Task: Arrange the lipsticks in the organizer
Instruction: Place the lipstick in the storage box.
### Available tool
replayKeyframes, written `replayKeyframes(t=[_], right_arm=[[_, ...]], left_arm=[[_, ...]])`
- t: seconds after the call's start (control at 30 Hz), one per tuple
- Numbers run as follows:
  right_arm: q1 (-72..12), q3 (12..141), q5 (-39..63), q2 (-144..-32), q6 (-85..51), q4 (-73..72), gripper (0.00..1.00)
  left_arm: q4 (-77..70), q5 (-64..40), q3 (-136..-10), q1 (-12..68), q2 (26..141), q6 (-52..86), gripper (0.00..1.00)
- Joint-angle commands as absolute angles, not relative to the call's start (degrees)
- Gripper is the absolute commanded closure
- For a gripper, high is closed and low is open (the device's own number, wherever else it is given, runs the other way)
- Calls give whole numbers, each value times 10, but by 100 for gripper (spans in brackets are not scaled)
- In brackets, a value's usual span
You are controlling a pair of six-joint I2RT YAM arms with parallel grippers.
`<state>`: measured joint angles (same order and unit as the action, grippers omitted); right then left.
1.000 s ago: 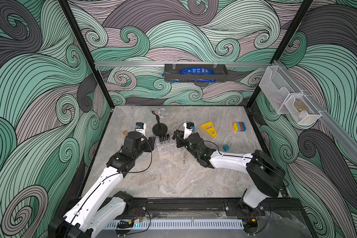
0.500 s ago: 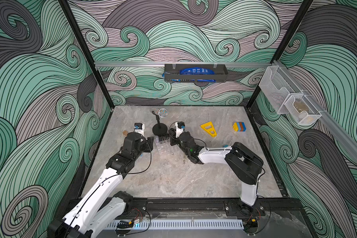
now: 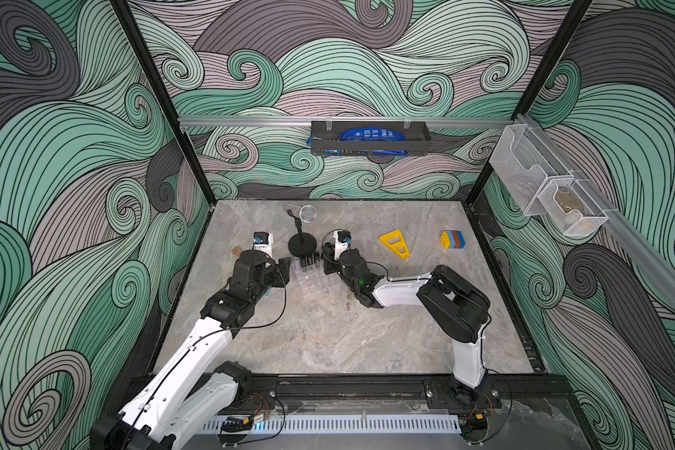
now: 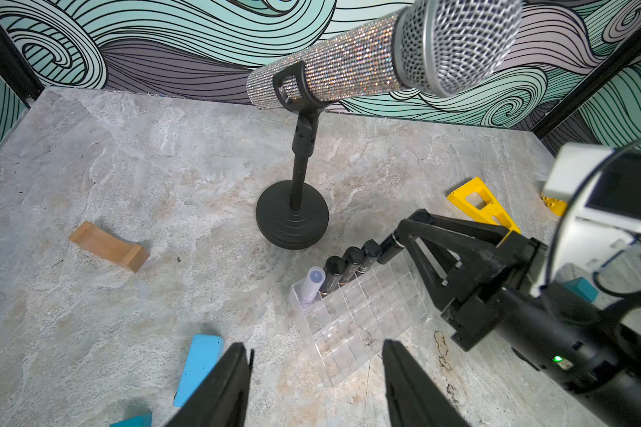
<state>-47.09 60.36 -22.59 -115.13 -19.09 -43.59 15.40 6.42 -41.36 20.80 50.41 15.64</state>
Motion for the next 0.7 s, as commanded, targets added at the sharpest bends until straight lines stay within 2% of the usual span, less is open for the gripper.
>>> replayKeyframes(t=[0.0, 0.27, 0.5, 0.67], right_arm=[[-464, 624, -224, -1164, -196, -441, 100], [-465, 624, -241, -1177, -202, -422, 100], [-489, 603, -364, -1170, -182, -403, 100], [-492, 600, -357, -1166, -197, -391, 100]], left_arm=[[147, 62, -408, 203, 503, 159, 41], [144, 57, -405, 200, 501, 163, 41], [142, 57, -402, 198, 500, 166, 41], [140, 56, -400, 196, 501, 168, 41]])
